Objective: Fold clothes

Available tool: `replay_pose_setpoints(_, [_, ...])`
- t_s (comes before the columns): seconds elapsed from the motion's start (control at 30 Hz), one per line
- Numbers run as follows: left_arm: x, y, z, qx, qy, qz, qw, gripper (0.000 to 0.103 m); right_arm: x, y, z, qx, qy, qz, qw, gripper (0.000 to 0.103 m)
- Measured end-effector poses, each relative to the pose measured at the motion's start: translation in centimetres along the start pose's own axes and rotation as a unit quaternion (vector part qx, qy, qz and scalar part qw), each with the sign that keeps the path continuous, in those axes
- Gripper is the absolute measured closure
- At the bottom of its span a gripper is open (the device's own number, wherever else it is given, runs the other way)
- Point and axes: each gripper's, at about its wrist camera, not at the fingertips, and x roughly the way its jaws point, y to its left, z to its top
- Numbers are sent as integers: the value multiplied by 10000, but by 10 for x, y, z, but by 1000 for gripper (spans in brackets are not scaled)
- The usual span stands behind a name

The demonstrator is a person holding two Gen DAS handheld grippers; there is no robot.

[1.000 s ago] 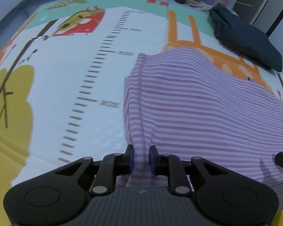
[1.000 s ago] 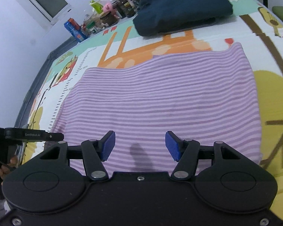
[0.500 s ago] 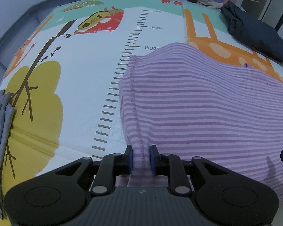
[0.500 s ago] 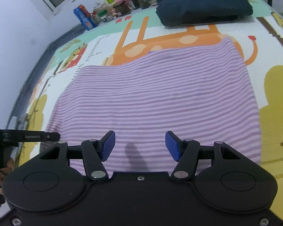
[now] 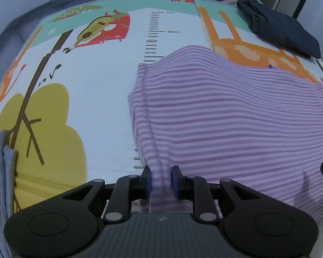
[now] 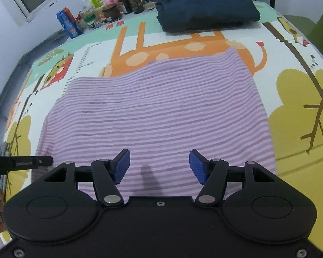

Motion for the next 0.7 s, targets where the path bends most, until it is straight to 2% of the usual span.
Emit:
replay_pose_setpoints(0.2, [-2,8,1,262,-38,-188,9995,71,9,31,-15,74,116,-92,9999,44])
replay_pose_setpoints(0.33, [-9,11,0,326,-121,-296,9990,72,9,42,-23,140,163,-130,9997,41])
replay_pose_setpoints(0.5, [-25,30,-4,-55,-249,-481,9985,72,7,39,-24,111,132,-155,9997,39])
replay_pose_setpoints(0.63, [-39,42,-9,-340,-250,-564,9975,64,6,34,-22,152,135,-75,9998,39])
replay_pose_setpoints(0.7, [-47,42,-15,-420,-264,-624,9968,60,4,32,-21,166,131,-17,9998,33])
